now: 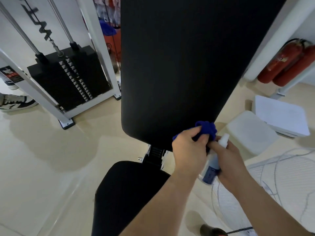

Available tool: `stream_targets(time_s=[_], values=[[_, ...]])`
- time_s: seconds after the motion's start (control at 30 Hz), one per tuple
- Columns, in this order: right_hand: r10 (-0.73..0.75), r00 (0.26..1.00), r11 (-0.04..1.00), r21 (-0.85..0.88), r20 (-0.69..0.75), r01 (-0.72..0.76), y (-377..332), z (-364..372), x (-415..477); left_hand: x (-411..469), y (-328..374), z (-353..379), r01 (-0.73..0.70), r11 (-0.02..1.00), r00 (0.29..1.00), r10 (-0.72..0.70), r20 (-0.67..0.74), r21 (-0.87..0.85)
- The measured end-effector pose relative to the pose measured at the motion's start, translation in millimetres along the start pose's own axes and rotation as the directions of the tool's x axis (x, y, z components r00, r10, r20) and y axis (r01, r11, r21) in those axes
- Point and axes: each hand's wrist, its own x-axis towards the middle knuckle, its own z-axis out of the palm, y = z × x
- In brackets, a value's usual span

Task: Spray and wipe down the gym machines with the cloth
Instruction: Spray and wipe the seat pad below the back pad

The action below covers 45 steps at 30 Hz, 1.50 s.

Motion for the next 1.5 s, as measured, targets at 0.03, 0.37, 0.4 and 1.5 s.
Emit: stream_targets(time_s=[0.03,0.37,0.4,1.5], values=[[-0.008,1.0,1.0,0.014,-0.014,0.008,-5.0,3.7,1.3,0.6,7.5,-2.2,0.017,1.0,1.0,-0.016,0.018,-0.01],[-0.363,0.915,0.907,0.16,-0.175,0.39,-137.9,39.6,-27.2,25.2,152.4,-11.1,-0.362,0.93,0.923,0.367,0.113,-0.065],[-0.411,0.893,0.886,0.15,-0.185,0.439,-153.8,40.6,-29.9,26.8,167.3,-12.4,-0.441,0.897,0.889,0.44,0.128,-0.026],[-0.311,0.835,0.85,-0.262,0.453,0.458,-169.5,-52.4,-321.0,-287.3,226.5,-83.8,-0.001,0.968,0.998,0.015,0.054,-0.25]])
